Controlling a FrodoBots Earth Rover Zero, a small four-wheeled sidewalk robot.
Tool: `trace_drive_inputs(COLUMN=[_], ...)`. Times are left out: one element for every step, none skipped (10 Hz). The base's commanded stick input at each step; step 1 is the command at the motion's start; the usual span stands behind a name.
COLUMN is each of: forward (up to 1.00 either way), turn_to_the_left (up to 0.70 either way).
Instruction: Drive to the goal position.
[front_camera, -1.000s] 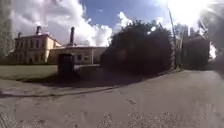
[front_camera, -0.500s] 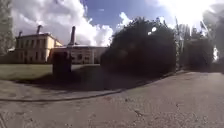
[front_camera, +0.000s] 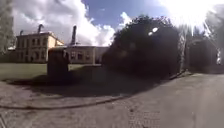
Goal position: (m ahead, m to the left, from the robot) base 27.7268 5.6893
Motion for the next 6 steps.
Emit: trace_drive_inputs(forward=[0.70, 0.70, 0.70, 0.70, 0.70, 0.70], turn_to_the_left=[0.00, 0.00, 0.00, 0.00, 0.00, 0.00])
